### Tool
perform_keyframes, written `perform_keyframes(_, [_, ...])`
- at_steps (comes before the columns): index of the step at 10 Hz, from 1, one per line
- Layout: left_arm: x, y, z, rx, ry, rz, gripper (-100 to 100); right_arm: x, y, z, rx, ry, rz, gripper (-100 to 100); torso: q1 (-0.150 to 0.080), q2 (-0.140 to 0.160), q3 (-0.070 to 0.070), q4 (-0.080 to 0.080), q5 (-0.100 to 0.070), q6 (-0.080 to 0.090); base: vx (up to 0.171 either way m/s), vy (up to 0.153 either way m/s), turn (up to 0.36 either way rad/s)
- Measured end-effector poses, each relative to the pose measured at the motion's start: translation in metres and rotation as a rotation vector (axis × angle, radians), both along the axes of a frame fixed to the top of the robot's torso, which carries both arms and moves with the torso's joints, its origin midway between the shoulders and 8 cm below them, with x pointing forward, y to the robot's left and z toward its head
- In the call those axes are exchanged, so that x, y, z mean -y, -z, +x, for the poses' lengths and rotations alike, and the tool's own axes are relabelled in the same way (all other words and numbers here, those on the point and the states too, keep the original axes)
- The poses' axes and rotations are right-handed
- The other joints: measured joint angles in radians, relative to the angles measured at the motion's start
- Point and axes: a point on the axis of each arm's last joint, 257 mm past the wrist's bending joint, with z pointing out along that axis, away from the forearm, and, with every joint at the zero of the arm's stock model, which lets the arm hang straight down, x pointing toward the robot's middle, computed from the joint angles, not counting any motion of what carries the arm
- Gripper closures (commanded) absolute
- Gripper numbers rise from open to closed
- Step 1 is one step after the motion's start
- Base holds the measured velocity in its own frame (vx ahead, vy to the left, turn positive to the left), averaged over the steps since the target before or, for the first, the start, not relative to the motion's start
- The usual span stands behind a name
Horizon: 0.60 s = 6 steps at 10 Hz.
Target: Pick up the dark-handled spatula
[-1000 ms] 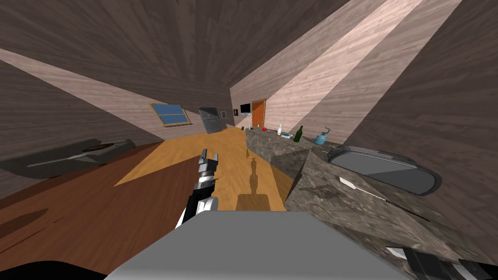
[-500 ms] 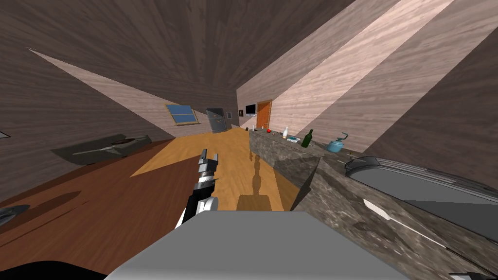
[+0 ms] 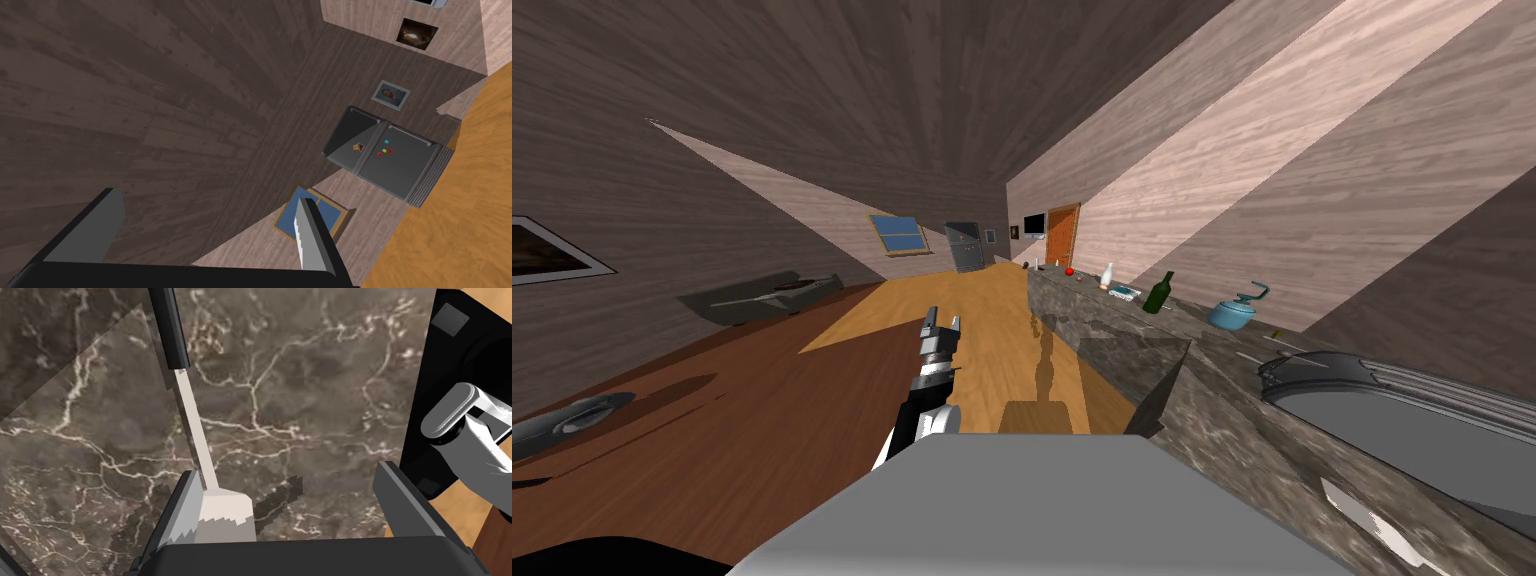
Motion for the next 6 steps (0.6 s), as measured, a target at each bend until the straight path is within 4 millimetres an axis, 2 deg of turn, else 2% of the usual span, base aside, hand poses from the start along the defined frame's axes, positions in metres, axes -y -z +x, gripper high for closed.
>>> perform_keyframes(1, [0.000, 0.000, 0.000, 0.000, 0.000, 0.000, 0, 0.002, 0.003, -0.006, -0.008, 0.000, -0.008, -100, 0.001, 0.001, 0.000, 0.000, 0.000, 0.000, 0.066, -0.080, 0.036])
perform_keyframes(2, [0.000, 0.000, 0.000, 0.000, 0.000, 0.000, 0, 0.003, 0.003, -0.007, -0.009, -0.001, -0.010, 0, 0.007, 0.006, 0.003, 0.001, 0.001, 0.001, 0.013, -0.016, 0.002])
perform_keyframes(3, [0.000, 0.000, 0.000, 0.000, 0.000, 0.000, 0, 0.003, 0.003, -0.006, -0.008, -0.001, -0.010, -100, 0.011, 0.010, 0.005, 0.002, 0.002, 0.001, -0.001, -0.017, 0.049])
perform_keyframes(5, [0.000, 0.000, 0.000, 0.000, 0.000, 0.000, 0, -0.002, 0.017, -0.013, -0.006, 0.006, -0.008, -100, 0.013, 0.013, 0.007, 0.003, 0.003, 0.001, -0.007, -0.012, 0.036])
perform_keyframes(6, [0.000, 0.000, 0.000, 0.000, 0.000, 0.000, 0, -0.002, 0.017, -0.012, -0.005, 0.006, -0.011, 100, 0.013, 0.013, 0.007, 0.003, 0.003, 0.002, 0.000, 0.000, 0.000])
